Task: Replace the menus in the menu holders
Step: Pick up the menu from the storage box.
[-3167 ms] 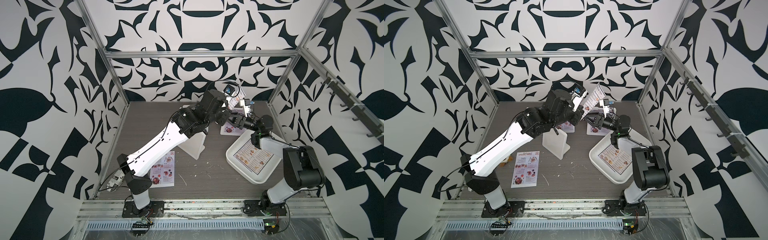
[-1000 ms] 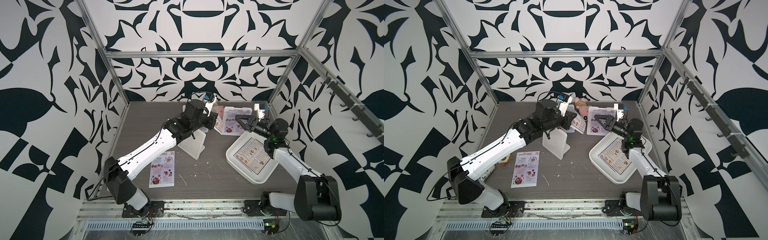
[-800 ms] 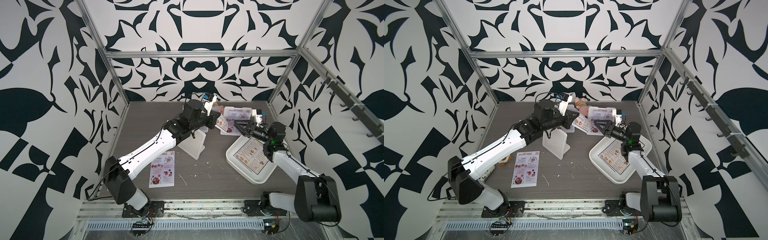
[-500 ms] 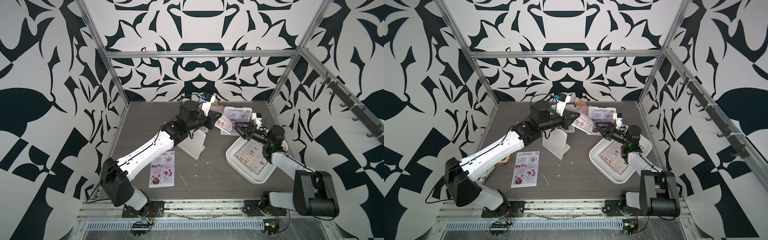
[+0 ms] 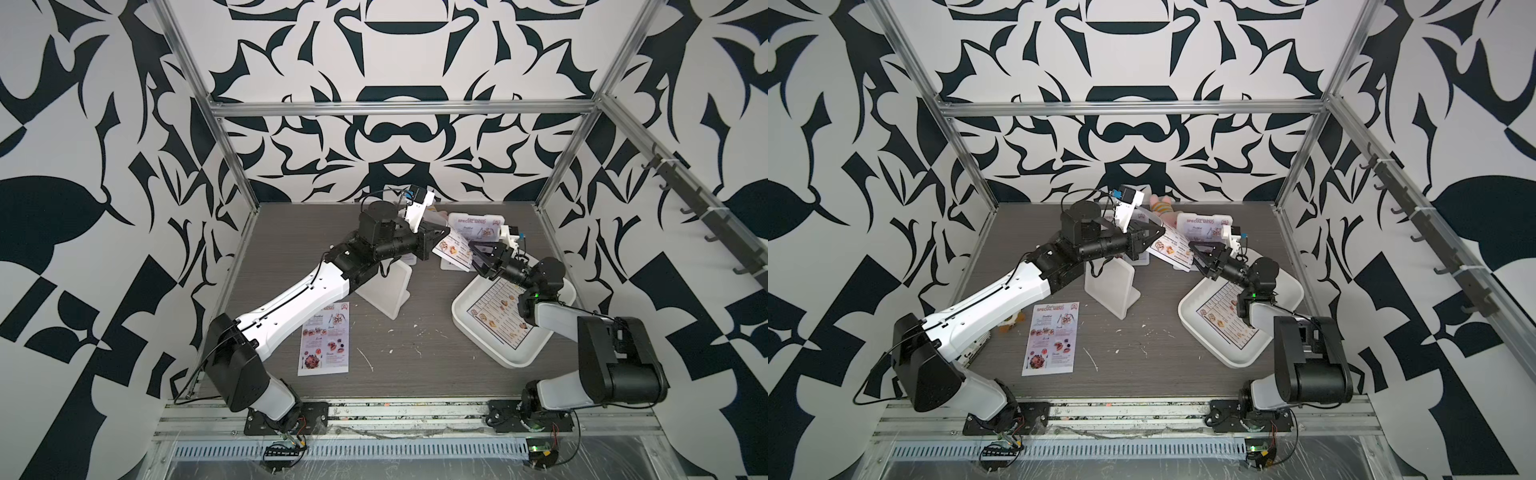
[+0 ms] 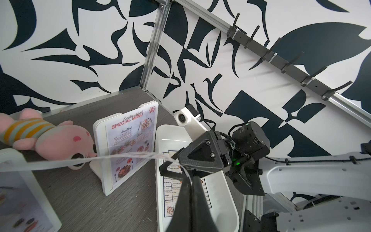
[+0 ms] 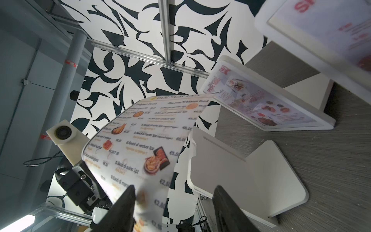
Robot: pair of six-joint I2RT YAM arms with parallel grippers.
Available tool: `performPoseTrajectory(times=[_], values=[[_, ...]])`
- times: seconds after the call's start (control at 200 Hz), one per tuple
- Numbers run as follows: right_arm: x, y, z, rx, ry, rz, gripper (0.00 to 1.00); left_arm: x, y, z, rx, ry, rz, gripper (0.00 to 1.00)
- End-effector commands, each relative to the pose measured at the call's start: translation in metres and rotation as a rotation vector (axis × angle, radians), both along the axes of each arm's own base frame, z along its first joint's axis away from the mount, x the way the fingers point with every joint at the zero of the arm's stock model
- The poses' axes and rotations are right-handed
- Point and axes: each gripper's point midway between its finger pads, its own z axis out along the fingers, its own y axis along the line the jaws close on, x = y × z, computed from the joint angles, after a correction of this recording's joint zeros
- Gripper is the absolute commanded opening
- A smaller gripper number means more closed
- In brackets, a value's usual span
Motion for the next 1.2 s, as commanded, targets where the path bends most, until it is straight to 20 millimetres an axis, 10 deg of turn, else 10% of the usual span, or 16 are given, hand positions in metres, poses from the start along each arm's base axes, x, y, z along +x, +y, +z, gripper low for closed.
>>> performPoseTrajectory(times=[0.0, 1.195], values=[[-0.006, 0.003, 0.03, 0.018, -0.111, 0.013, 0.61, 0.002, -0.003, 0.005, -0.021, -0.011, -0.016, 0.0], [-0.01, 0.0, 0.096, -0.125, -0.268, -0.054, 0.56, 0.004, 0.022, -0.026, -0.066, 0.116, -0.018, 0.0]])
